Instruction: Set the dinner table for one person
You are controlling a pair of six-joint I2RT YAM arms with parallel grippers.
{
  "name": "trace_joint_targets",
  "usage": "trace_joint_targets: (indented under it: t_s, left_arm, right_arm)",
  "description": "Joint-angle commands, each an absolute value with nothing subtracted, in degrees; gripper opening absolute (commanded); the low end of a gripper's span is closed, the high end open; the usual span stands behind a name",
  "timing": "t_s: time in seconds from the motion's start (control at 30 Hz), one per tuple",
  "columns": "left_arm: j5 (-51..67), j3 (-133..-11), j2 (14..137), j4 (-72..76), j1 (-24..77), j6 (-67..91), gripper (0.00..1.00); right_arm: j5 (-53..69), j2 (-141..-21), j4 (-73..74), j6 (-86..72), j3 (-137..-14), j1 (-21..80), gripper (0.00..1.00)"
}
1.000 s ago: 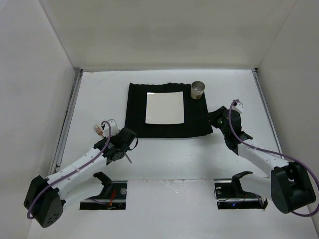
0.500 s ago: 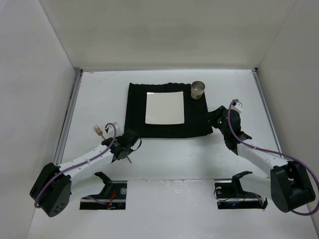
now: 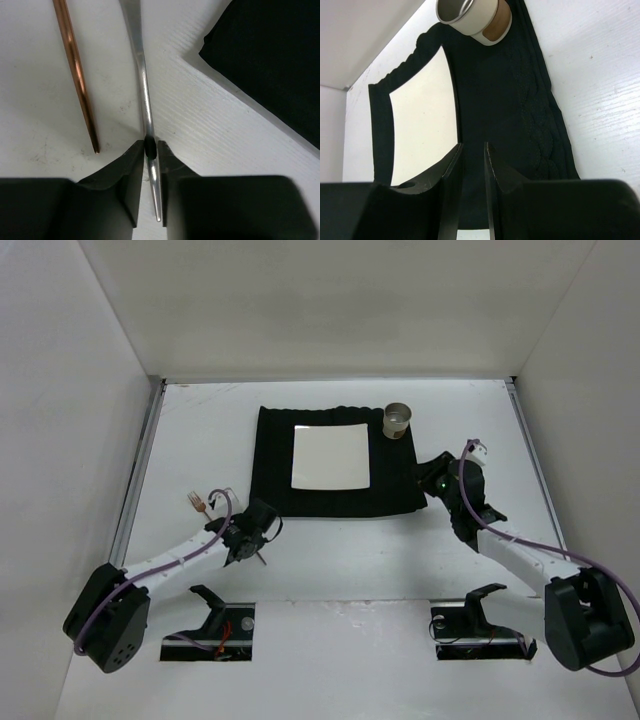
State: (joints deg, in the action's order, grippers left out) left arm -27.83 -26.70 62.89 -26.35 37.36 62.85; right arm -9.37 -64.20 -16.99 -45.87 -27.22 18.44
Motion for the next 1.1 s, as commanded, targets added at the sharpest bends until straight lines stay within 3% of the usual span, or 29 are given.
trace_joint_targets:
  t_s: [0.0,0.17,0.47,0.73,1.07]
  left_arm:
    - [-25.66,-24.79,63.46,-25.84,37.04,63.81,0.12]
    - [-26.45,-25.05,57.76,-26.01,36.34,61.80,0.03]
    - [-38.39,-36.99,52.46,-33.75,43.01,53.54,0.01]
    - [-40.35,-51.49,73.10,-16.03,53.65,41.06,0.01]
    - [-23.56,-80.05,104.22,1.31,57.00,34.28,0.01]
  right_arm:
    - [-8.44,-62.58,-19.42,-45.53,-28.04,18.32,0.29]
    - [-8.88,-62.93,-19.51,-45.79,-27.77,18.06,0.29]
    - [-9.32,-63.28,-20.39,-46.32,-27.33,17.71,0.29]
    - [-10.37,-61.26,-20.21,-46.41,-26.46,16.74,0.29]
    - [-10.72,-60.73,-20.30,-46.93,-25.84,16.04,0.30]
